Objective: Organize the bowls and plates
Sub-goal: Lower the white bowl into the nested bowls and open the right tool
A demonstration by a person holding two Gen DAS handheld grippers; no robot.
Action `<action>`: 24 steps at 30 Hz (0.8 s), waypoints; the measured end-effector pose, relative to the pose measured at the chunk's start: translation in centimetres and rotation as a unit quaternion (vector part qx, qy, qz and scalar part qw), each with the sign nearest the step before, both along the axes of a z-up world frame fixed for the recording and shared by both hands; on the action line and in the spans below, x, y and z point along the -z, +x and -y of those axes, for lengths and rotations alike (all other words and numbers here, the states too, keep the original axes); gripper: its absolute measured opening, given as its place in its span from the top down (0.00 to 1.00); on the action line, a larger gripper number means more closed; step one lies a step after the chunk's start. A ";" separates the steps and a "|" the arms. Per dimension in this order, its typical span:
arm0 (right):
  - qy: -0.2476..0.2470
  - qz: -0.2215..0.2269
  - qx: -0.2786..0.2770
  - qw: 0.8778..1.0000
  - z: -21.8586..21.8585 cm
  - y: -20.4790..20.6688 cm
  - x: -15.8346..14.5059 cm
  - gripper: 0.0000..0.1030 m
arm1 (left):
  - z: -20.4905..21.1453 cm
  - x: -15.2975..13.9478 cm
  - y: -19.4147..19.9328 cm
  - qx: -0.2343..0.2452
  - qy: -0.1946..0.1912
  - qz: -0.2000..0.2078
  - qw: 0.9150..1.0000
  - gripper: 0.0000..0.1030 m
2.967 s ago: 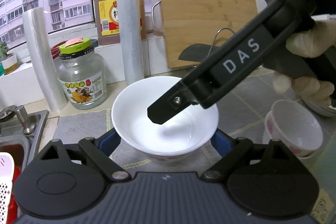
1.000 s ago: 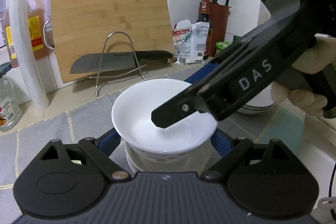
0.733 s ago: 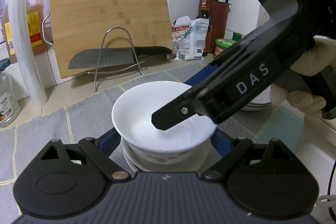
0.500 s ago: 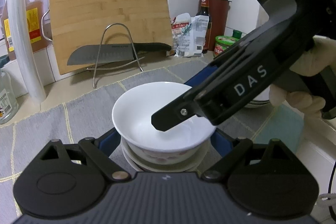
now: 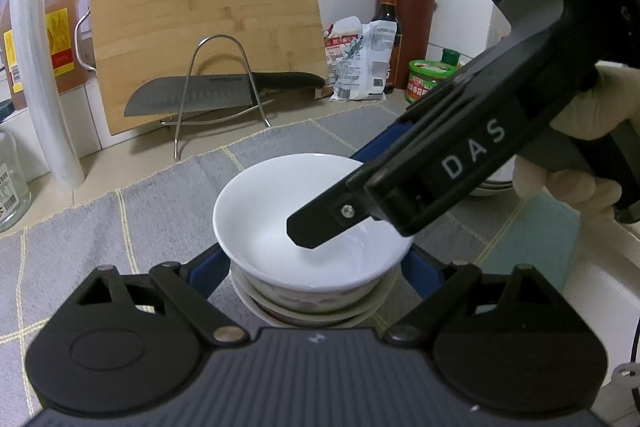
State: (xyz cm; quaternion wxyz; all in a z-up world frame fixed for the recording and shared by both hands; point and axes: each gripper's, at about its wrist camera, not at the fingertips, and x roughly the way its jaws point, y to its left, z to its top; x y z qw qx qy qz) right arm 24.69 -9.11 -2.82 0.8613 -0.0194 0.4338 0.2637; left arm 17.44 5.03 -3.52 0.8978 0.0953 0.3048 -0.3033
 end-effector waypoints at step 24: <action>0.014 0.089 0.008 0.996 2.1 -4.9 1.0 0.00 | -3.9 2.1 -1.9 0.000 -0.002 -0.039 0.999 0.04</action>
